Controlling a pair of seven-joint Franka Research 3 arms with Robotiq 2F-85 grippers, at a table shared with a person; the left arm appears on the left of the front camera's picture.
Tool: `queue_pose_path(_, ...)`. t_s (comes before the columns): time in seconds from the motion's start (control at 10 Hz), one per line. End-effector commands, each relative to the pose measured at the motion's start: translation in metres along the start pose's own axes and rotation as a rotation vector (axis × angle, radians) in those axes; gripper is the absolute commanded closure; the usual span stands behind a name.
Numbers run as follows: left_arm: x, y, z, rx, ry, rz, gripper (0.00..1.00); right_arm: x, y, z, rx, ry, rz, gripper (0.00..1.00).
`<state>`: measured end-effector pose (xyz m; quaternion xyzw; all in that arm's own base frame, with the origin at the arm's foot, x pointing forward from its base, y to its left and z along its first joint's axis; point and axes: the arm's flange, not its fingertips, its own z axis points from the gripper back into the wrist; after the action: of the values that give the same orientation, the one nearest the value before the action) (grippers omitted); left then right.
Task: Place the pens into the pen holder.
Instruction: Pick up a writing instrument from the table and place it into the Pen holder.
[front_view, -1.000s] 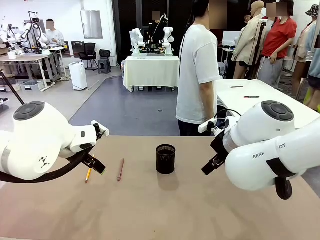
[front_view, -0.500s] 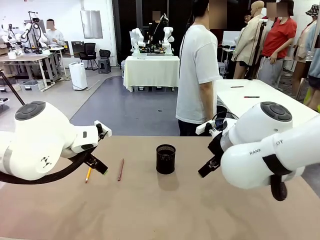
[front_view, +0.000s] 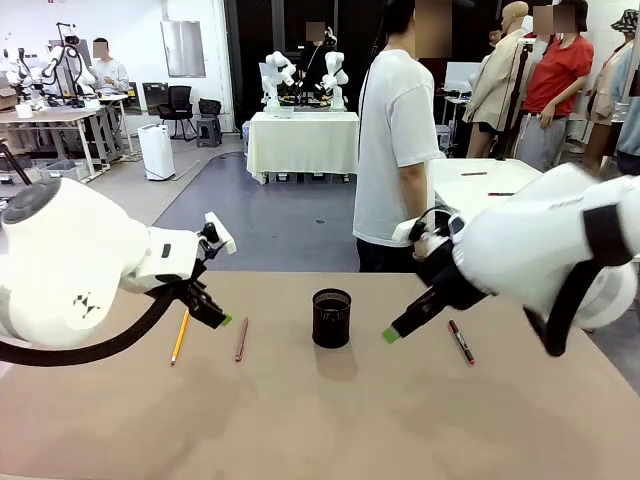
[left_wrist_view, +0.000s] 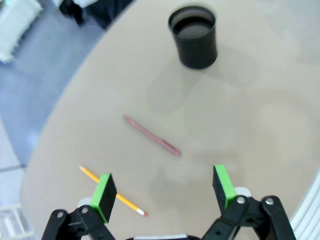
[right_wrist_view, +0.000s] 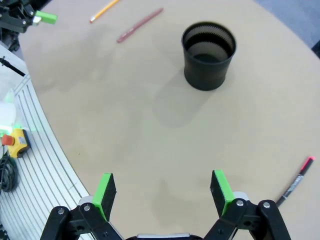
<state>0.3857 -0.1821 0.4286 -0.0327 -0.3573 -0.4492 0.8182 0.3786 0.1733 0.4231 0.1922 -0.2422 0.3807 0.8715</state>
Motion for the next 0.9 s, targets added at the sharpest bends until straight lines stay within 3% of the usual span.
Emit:
queue_pose_path(0.0,-0.063,-0.014,0.028,-0.039,-0.13,-0.09,0.0,0.009,-0.019,0.026,0.027,-0.044,0.013,0.0)
queue_pose_path(0.3,-0.091,-0.025,0.048,-0.078,-0.249,-0.141,0.0,0.013,-0.04,0.073,-0.018,-0.095,0.069,0.0)
queue_pose_path(0.4,-0.097,-0.024,0.05,-0.074,-0.191,-0.084,0.0,0.013,-0.046,0.081,-0.047,-0.126,0.062,0.0)
queue_pose_path(0.5,0.008,0.016,0.027,-0.04,-0.181,-0.14,0.0,0.01,-0.047,0.084,-0.078,-0.178,0.074,0.0)
queue_pose_path(0.6,0.008,0.016,0.027,-0.04,-0.181,-0.14,0.0,0.015,-0.043,0.081,-0.043,-0.095,0.038,0.0)
queue_pose_path(0.8,0.008,0.016,0.027,-0.04,-0.181,-0.14,0.0,0.015,-0.043,0.081,-0.043,-0.095,0.038,0.0)
